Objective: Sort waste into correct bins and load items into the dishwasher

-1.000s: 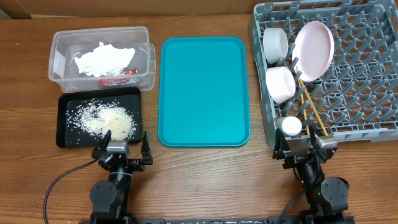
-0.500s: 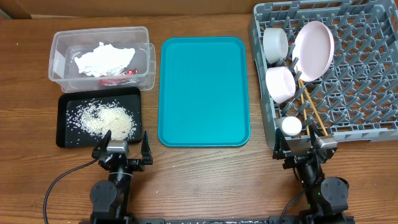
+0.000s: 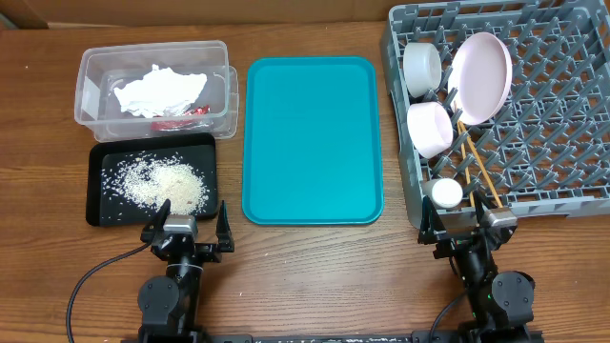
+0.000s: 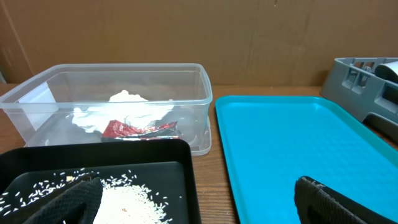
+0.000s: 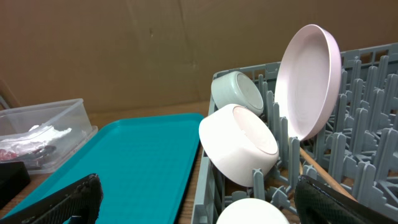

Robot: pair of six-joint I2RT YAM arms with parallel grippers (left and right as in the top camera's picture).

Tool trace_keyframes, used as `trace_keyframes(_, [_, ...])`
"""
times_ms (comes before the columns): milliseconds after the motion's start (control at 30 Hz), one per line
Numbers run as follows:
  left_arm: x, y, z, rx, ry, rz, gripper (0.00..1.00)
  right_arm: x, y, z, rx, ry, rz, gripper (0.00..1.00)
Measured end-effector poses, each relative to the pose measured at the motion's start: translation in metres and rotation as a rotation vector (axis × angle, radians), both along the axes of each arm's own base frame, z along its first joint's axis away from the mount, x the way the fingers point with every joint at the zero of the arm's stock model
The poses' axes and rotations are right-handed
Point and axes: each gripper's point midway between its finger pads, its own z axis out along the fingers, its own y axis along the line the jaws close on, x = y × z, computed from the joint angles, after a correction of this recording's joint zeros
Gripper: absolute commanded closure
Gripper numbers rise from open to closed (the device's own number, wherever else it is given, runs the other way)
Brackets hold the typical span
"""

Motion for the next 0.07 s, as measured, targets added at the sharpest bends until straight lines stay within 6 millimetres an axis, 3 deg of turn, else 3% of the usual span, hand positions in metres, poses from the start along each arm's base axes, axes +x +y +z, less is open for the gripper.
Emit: trace_keyframes(67, [0.0,0.0,0.0,0.0,0.0,0.0,0.0,0.0,0.0,0.0001,0.0,0.0,0.0,0.0])
